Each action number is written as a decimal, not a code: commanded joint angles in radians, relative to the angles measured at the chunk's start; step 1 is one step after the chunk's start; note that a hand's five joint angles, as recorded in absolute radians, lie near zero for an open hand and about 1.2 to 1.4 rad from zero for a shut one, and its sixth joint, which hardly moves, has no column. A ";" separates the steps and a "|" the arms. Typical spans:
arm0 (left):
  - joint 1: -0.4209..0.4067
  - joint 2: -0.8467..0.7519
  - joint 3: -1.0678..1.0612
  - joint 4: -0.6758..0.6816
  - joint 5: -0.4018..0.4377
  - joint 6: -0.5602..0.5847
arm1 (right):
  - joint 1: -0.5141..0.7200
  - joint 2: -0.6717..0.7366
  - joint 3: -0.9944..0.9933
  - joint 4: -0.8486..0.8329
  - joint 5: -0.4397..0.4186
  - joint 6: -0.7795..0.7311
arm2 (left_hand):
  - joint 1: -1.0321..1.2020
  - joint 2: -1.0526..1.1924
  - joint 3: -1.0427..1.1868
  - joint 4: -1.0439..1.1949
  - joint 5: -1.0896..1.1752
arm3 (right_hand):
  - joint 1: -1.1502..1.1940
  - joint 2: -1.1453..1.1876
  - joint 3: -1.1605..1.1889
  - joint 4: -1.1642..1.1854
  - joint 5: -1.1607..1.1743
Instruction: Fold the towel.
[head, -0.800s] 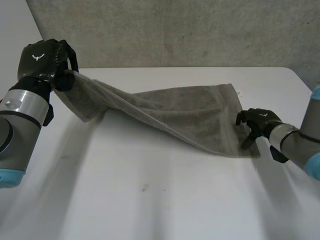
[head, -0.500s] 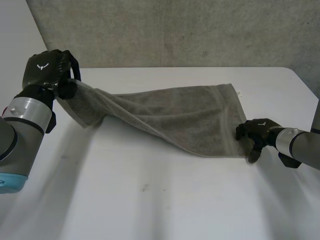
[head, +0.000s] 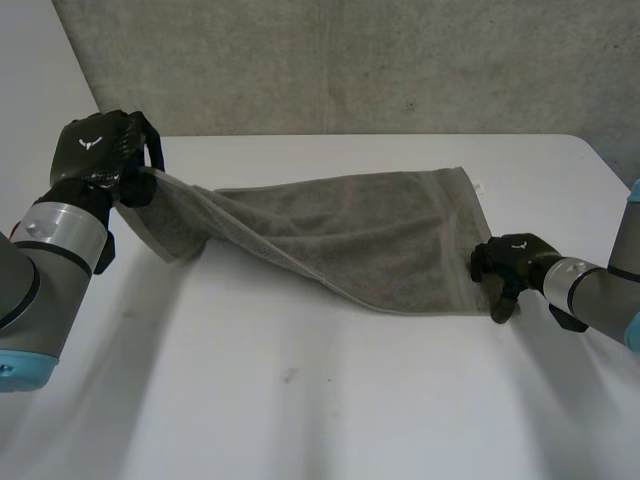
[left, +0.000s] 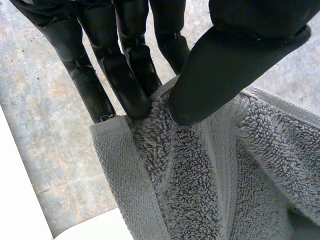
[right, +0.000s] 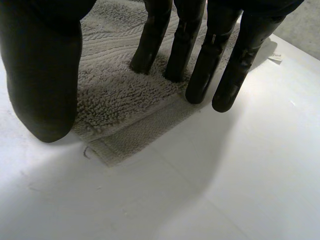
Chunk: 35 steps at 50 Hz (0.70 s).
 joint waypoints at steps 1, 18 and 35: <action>0.000 -0.001 -0.001 0.000 0.000 0.000 | 0.004 0.011 -0.034 -0.001 0.002 0.007 | 0.202 0.178 0.177 0.178 0.184 | 0.070 0.015 0.021 0.023 0.090; 0.000 -0.007 -0.007 0.000 0.001 0.002 | 0.024 0.046 -0.109 0.002 0.025 0.008 | 0.202 0.178 0.177 0.178 0.184 | 0.070 0.015 0.021 0.023 0.090; 0.001 -0.015 -0.007 -0.006 0.003 0.006 | 0.022 -0.038 -0.125 0.010 0.058 0.079 | 0.202 0.178 0.177 0.178 0.184 | 0.756 0.701 0.707 0.709 0.776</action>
